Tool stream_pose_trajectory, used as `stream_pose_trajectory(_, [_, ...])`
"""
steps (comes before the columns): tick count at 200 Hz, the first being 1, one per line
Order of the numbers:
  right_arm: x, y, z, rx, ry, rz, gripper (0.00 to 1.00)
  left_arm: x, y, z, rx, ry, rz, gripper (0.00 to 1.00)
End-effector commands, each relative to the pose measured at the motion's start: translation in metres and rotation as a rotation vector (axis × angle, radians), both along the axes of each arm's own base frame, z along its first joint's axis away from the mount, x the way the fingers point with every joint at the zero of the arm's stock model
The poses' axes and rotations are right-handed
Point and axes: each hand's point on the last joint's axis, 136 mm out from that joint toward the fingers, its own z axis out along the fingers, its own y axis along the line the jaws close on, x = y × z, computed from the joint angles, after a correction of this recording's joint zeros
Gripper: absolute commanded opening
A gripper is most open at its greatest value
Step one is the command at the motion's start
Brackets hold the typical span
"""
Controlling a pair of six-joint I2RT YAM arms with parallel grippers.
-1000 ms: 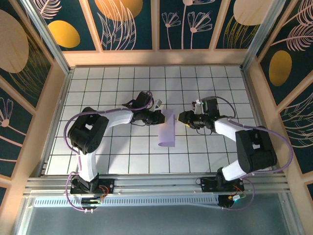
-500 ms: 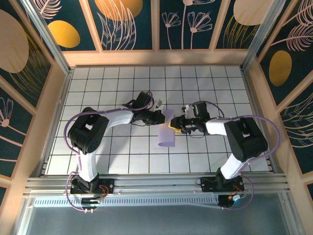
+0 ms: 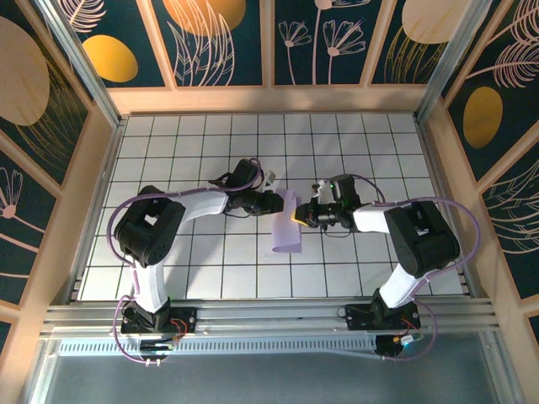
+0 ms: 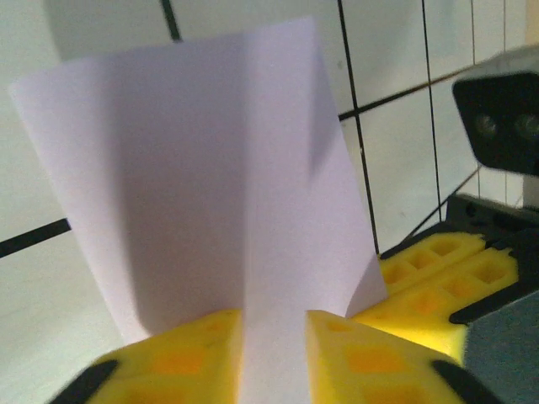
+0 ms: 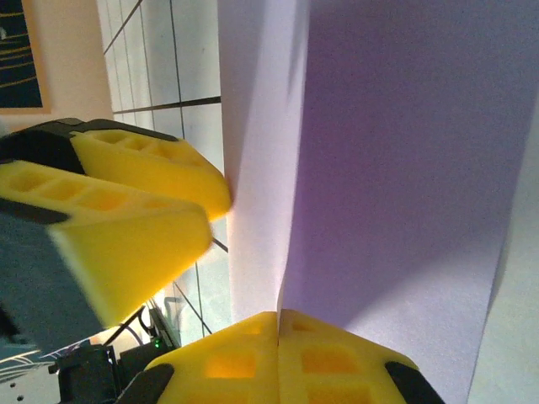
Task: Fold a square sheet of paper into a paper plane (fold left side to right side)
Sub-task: First fold in half a square sheet of paper at the center of the table.
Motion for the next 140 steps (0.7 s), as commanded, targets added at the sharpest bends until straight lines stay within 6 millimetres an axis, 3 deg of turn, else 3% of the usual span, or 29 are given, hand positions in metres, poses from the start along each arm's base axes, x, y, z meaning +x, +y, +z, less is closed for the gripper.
stream_pose_trajectory(1, [-0.007,-0.001,-0.01,-0.021,0.03,-0.009,0.06,0.004,0.009,0.019,0.027,-0.063,0.061,0.38])
stream_pose_trajectory(10, [-0.009,-0.002,-0.013,-0.031,0.039,-0.016,0.06,0.006,0.015,0.021,0.043,-0.073,0.095,0.45])
stream_pose_trajectory(42, [-0.012,-0.003,-0.02,-0.056,0.058,-0.033,0.06,-0.002,0.027,0.011,0.062,-0.046,0.141,0.51])
stream_pose_trajectory(84, [-0.011,-0.002,-0.022,-0.066,0.055,-0.039,0.06,-0.019,0.017,-0.012,0.061,0.023,0.105,0.54])
stream_pose_trajectory(140, [-0.009,-0.003,-0.023,-0.084,0.051,-0.037,0.08,-0.021,0.013,-0.026,0.082,0.049,0.109,0.54])
